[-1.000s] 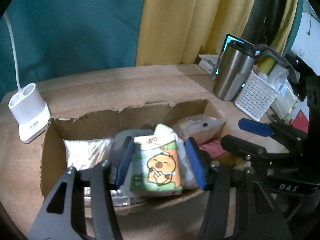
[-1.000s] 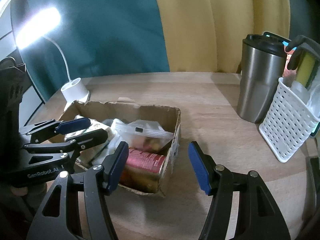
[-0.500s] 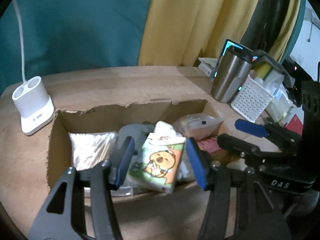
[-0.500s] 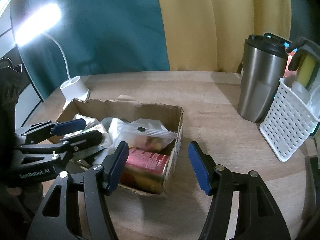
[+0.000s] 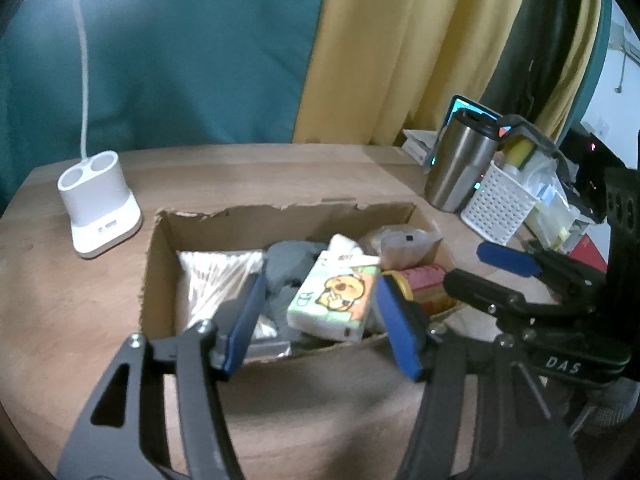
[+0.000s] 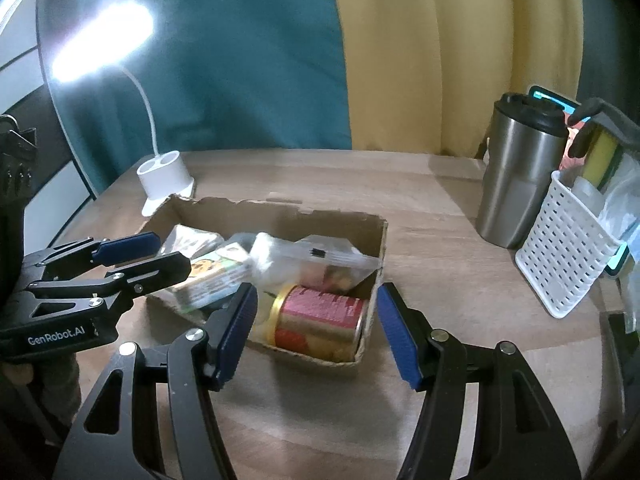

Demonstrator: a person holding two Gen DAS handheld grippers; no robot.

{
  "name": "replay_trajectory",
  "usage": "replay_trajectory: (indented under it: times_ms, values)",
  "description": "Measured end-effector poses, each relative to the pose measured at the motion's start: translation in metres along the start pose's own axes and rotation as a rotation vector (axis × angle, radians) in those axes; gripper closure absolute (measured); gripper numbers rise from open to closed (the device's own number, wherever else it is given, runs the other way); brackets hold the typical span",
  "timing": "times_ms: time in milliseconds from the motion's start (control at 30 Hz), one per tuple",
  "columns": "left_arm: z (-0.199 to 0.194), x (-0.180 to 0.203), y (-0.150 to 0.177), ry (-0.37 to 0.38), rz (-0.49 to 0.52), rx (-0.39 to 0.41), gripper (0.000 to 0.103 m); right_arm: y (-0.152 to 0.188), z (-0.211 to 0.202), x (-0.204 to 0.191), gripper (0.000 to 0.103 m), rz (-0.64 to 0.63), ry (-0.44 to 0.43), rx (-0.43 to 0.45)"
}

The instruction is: Organize objects

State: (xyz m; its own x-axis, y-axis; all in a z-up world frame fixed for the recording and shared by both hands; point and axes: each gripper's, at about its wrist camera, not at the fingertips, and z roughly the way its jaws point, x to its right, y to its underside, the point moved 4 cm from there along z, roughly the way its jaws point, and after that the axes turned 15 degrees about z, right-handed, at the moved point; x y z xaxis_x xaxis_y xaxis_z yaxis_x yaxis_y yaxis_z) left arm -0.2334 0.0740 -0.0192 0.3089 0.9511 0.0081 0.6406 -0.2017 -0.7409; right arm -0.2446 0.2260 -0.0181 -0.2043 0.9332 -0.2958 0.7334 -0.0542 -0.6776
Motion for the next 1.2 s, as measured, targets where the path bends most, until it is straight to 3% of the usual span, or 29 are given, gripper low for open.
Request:
replay_trajectory:
  times_ms: [67, 800, 900, 1200]
  values:
    - [-0.004, -0.001, 0.002, -0.001, -0.006, 0.005, 0.030, 0.001, -0.003, -0.003, 0.038, -0.004, 0.000, 0.003]
    - [-0.045, -0.009, 0.025, -0.017, -0.018, 0.041, 0.030, 0.017, -0.032, -0.036, 0.037, -0.038, -0.011, 0.026]
    - [-0.050, -0.010, 0.028, -0.020, -0.019, 0.045, 0.030, 0.019, -0.036, -0.036, 0.030, -0.035, -0.009, 0.031]
    - [-0.065, -0.009, 0.041, -0.033, -0.010, 0.046, 0.030, 0.031, -0.046, -0.040, 0.029, -0.030, -0.004, 0.044]
